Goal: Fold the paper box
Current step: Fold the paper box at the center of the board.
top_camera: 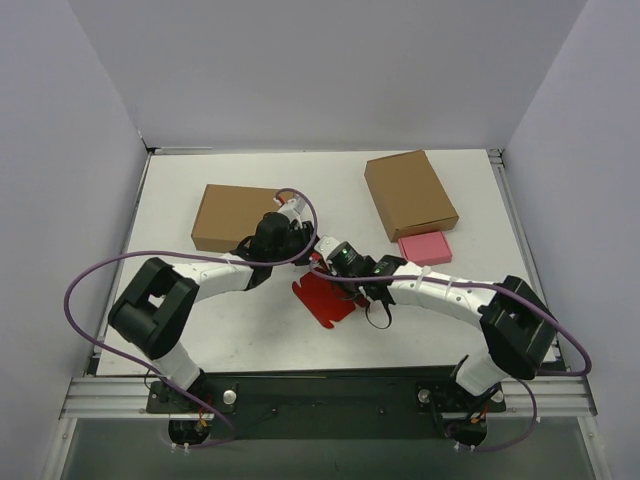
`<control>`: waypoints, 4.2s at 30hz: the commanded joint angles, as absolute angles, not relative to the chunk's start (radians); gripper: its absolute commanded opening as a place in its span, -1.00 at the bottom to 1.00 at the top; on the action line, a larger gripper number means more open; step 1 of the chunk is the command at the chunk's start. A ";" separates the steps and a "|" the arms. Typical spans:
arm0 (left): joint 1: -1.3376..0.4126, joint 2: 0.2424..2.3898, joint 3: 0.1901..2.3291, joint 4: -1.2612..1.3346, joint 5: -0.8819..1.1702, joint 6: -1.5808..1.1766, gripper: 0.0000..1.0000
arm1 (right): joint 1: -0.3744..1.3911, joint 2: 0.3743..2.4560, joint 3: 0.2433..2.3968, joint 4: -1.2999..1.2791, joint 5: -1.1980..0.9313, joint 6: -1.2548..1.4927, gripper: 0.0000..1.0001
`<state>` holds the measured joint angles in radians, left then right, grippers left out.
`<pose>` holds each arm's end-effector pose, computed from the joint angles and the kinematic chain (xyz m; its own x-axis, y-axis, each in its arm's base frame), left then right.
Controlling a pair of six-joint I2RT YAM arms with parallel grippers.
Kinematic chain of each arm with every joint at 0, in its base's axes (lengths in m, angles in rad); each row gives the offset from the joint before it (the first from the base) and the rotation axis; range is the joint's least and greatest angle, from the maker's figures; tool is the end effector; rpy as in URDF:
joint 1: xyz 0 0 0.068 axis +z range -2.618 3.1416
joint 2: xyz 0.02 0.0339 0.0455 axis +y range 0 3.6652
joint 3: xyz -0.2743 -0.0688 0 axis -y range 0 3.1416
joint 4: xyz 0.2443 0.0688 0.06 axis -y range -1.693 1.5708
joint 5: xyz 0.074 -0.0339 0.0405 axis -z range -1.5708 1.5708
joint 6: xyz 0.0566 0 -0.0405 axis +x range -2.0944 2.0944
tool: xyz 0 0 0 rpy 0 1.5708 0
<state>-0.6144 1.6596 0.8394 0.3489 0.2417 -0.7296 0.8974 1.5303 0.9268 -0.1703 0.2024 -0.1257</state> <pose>0.2943 -0.2242 0.1904 -0.7658 -0.2518 -0.5917 0.2998 0.6742 -0.6749 0.2189 0.2561 0.2079 -0.3476 -0.6327 -0.6920 -0.7254 0.6491 -0.2290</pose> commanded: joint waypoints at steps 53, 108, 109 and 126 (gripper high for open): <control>-0.534 1.588 0.772 0.479 0.330 -0.531 0.29 | 0.663 1.640 1.114 -0.318 -0.184 0.035 -0.74; -0.543 1.740 0.698 0.787 0.402 -0.561 0.26 | 0.557 1.450 1.095 -0.353 -0.405 0.137 -0.84; -0.548 1.741 0.699 0.788 0.400 -0.561 0.23 | 0.557 1.451 1.097 -0.354 -0.405 0.137 -0.84; -0.632 1.683 0.634 0.802 0.359 -0.601 0.09 | 0.557 1.479 1.094 -0.347 -0.368 0.130 -0.85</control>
